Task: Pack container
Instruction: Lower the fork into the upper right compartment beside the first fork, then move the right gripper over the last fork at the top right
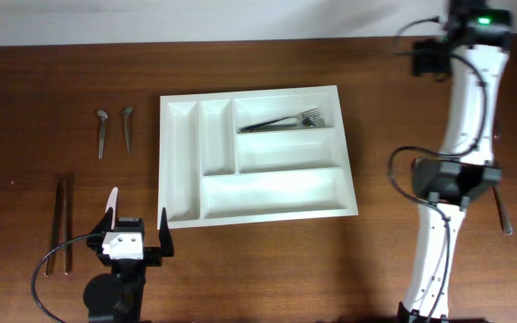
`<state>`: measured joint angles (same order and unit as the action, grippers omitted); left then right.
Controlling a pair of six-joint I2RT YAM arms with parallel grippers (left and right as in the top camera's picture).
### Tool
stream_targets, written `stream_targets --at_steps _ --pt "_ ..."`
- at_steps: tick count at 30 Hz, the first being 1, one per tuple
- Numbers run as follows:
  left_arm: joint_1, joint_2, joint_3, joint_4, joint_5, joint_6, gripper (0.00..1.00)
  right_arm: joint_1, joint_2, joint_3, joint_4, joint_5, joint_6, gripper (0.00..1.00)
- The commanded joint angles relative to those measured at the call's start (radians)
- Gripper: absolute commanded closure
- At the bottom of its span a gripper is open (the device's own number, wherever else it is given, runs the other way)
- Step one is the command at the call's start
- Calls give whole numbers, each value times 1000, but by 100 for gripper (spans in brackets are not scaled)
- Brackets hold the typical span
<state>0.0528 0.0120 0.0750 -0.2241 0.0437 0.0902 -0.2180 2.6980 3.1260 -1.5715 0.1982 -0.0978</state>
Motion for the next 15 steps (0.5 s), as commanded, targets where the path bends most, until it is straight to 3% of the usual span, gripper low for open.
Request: stream_targets --at_steps 1,6,11,15 --pt "2 -7 -6 0 -10 16 1 -95 -32 14 -3 -121 -150 1" --pt "2 -7 -6 0 -10 16 1 -210 -26 6 1 -325 -325 1" --pt "2 -7 -6 0 -10 16 1 -280 -25 -73 31 -314 -393 1" --pt "2 -7 -6 0 -11 16 1 -293 -25 -164 90 -285 -367 1"
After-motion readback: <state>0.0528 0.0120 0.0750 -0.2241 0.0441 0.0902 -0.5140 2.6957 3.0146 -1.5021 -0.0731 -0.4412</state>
